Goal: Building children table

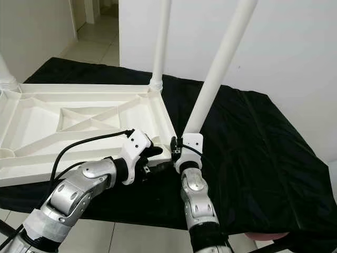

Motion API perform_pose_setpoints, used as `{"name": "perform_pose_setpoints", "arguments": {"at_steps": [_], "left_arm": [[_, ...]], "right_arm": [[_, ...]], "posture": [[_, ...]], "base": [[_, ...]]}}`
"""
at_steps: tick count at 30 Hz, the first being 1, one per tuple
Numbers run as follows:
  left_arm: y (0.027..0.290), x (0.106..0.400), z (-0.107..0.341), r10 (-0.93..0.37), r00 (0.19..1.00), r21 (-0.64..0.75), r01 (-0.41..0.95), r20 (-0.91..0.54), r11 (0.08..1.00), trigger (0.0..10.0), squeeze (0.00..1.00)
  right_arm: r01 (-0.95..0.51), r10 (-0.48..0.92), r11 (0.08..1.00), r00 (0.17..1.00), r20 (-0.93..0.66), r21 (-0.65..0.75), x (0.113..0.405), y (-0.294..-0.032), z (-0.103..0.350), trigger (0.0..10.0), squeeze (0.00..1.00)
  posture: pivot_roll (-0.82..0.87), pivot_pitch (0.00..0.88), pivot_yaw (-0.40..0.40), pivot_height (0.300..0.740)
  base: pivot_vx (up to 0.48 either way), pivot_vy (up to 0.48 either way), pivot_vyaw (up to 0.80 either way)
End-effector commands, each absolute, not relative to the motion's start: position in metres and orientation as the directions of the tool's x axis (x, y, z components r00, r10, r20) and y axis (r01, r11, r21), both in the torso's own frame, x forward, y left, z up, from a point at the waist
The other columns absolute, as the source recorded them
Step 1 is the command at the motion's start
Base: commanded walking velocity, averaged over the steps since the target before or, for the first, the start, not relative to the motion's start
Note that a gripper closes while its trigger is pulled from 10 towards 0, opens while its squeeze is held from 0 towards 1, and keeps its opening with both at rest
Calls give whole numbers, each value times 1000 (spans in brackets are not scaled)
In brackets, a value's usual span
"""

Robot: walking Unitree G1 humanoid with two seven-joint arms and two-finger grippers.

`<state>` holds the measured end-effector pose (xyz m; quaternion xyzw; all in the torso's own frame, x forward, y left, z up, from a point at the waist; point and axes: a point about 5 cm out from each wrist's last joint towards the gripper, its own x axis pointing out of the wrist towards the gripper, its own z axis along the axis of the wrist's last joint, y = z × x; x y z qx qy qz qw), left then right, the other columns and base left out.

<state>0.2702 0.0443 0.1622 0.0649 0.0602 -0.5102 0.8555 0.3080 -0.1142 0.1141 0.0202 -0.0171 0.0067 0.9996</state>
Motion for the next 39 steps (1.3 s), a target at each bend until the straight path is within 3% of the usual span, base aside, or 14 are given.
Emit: {"name": "perform_pose_setpoints", "arguments": {"at_steps": [1,2,3,4,16,19,20,30,39], "left_arm": [[44,273,163,-864,474,62,880,-173,471,10000,0],[43,274,163,-864,473,63,881,-172,469,10000,0],[43,274,164,-865,473,63,881,-171,469,10000,0],[42,274,164,-865,472,63,881,-170,469,10000,0],[42,273,164,-865,473,63,881,-167,470,10000,0],[42,273,164,-864,475,63,880,-167,471,10000,0],[42,273,164,-864,475,63,880,-166,471,10000,0],[40,271,163,-869,465,61,885,-169,462,10000,0],[38,270,163,-875,453,59,891,-171,450,10000,0]], "right_arm": [[10,-10,999,1000,4,33,304,-118,108,10000,0],[5,-5,999,1000,1,40,305,-118,109,10000,0],[4,-4,999,1000,-2,45,305,-118,109,10000,820],[-1,1,999,1000,-1,50,305,-119,109,10000,1000],[-39,39,999,999,21,21,304,-133,113,10000,1000],[-113,113,993,994,1,11,305,-141,110,10000,992],[-155,155,988,988,0,0,305,-142,109,10000,0],[-434,435,899,900,6,-65,312,-149,109,10000,0],[-546,547,834,837,-2,-78,321,-140,109,10000,0]], "posture": [[23,0,-131,740],[22,0,-130,740],[22,0,-131,740],[22,0,-131,740],[27,0,-138,740],[29,0,-139,740],[29,0,-139,740],[29,0,-135,740],[27,0,-130,740]], "base": [[0,0,0],[0,0,0],[0,0,0],[0,0,0],[0,0,0],[0,0,0],[0,0,0],[0,0,0],[0,0,0]]}}
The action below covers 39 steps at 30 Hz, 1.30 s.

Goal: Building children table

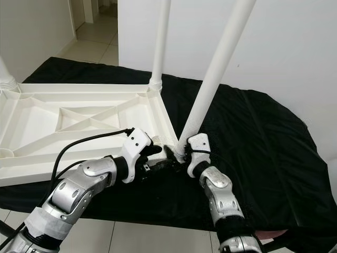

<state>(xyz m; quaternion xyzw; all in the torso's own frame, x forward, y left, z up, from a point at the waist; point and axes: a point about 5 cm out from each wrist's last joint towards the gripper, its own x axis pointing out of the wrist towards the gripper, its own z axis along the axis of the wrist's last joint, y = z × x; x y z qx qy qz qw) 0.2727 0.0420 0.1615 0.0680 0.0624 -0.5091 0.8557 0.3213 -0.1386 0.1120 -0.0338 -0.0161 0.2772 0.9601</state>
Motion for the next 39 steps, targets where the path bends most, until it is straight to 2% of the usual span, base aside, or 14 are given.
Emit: {"name": "perform_pose_setpoints", "arguments": {"at_steps": [1,5,6,8,9,10,23,24,31,39], "left_arm": [[38,270,163,-875,453,59,891,-171,450,10000,0],[38,270,163,-877,449,62,893,-173,445,10000,0],[38,269,163,-877,448,63,894,-172,444,10000,0],[38,269,163,-877,448,63,894,-172,444,10000,0],[38,269,163,-877,448,63,894,-173,445,10000,0],[37,268,163,-877,449,62,893,-172,445,10000,0],[39,269,162,-874,454,67,891,-174,450,10000,0],[39,270,163,-875,452,68,892,-174,447,10000,0],[38,270,163,-877,448,71,894,-175,443,10000,0],[38,269,162,-879,443,67,896,-177,439,10000,0]], "right_arm": [[-556,558,828,830,-1,-76,322,-139,109,10000,0],[-592,592,801,806,-23,-88,329,-131,106,10000,0],[-600,600,795,799,-29,-88,331,-129,105,5137,0],[-600,600,795,799,-29,-88,331,-129,105,5137,0],[-602,601,795,799,-37,-80,332,-128,104,1922,0],[-604,603,792,797,-43,-82,332,-127,102,0,0],[-628,625,776,778,-62,-51,331,-131,91,0,0],[-626,623,778,779,-68,-51,331,-131,90,10000,0],[-583,581,812,812,-54,-36,332,-134,89,10000,0],[-405,404,914,914,-35,1,334,-135,90,10000,0]], "posture": [[27,0,-130,740],[29,0,-126,740],[39,0,-129,740],[39,0,-129,740],[41,0,-129,740],[43,0,-132,740],[45,0,-130,740],[45,0,-128,740],[42,0,-124,740],[33,0,-120,740]], "base": [[0,0,0],[0,0,0],[0,0,0],[0,0,0],[0,0,0],[0,0,0],[0,0,0],[0,0,0],[0,0,0],[0,0,0]]}}
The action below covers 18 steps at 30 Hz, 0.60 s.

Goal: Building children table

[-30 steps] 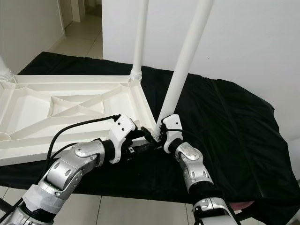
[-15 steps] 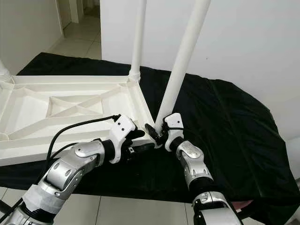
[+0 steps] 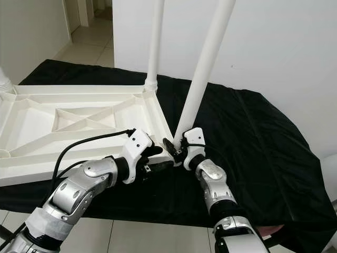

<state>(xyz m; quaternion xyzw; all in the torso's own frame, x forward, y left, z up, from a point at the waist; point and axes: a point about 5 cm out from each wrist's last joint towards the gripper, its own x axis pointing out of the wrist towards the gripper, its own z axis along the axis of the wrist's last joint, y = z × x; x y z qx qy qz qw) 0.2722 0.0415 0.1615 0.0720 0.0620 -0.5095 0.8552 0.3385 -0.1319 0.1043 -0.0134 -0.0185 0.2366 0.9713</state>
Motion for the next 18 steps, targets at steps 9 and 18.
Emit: {"name": "perform_pose_setpoints", "arguments": {"at_steps": [9,18], "left_arm": [[36,269,161,-883,435,63,900,-178,431,10000,0],[36,268,160,-883,432,60,901,-180,429,10000,0]], "right_arm": [[-167,170,983,985,-27,75,327,-119,92,10000,0],[-24,27,996,999,-39,82,319,-113,93,10000,0]], "posture": [[23,0,-117,740],[25,0,-121,740]], "base": [[0,0,0],[0,0,0]]}}
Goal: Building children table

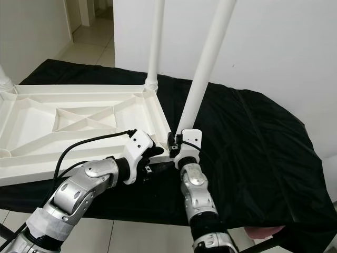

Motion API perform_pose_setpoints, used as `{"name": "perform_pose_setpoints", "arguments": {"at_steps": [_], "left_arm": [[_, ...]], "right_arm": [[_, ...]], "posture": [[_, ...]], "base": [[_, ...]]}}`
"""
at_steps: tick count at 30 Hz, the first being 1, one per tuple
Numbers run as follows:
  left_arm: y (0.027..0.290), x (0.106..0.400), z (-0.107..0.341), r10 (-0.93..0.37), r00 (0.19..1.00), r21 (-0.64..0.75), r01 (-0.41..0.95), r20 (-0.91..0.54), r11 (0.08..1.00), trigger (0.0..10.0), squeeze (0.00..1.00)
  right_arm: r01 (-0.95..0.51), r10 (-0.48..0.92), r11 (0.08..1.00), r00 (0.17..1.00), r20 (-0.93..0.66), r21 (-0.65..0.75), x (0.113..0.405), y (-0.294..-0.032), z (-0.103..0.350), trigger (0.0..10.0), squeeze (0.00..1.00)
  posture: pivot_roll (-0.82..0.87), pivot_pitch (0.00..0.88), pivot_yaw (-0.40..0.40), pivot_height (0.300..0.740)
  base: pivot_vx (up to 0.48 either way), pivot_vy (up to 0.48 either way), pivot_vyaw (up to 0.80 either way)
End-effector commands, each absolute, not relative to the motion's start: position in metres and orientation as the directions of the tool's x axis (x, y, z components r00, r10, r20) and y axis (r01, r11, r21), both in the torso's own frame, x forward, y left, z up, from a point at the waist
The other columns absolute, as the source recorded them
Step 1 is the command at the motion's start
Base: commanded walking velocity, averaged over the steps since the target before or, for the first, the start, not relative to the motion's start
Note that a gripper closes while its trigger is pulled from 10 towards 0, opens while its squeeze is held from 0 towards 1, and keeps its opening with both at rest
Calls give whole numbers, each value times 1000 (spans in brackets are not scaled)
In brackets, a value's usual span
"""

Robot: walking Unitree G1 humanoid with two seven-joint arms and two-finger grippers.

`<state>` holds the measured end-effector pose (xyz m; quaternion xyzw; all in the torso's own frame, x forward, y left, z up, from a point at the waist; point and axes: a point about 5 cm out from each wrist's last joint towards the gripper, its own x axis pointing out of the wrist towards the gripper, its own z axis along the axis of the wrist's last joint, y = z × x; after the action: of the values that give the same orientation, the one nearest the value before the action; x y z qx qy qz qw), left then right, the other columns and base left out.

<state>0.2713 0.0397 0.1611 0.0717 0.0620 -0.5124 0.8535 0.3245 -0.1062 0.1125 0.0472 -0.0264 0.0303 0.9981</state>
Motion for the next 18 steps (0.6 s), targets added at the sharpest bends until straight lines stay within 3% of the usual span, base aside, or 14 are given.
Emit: {"name": "perform_pose_setpoints", "arguments": {"at_steps": [1,8,10,18], "left_arm": [[36,267,160,-883,433,59,901,-180,430,10000,0],[36,267,160,-883,435,56,900,-179,432,10000,0],[37,267,160,-881,438,58,899,-179,435,10000,0],[38,269,161,-879,443,62,896,-178,439,10000,0]], "right_arm": [[-14,17,996,999,-36,87,317,-107,94,10000,0],[-20,25,994,999,-44,104,312,-100,98,10000,0],[-26,31,994,999,-44,105,311,-100,98,10000,1000],[-31,34,994,999,-27,106,310,-101,103,10000,1000]], "posture": [[28,0,-124,740],[29,0,-129,740],[30,0,-128,740],[32,0,-128,740]], "base": [[0,0,0],[0,0,0],[0,0,0],[0,0,0]]}}
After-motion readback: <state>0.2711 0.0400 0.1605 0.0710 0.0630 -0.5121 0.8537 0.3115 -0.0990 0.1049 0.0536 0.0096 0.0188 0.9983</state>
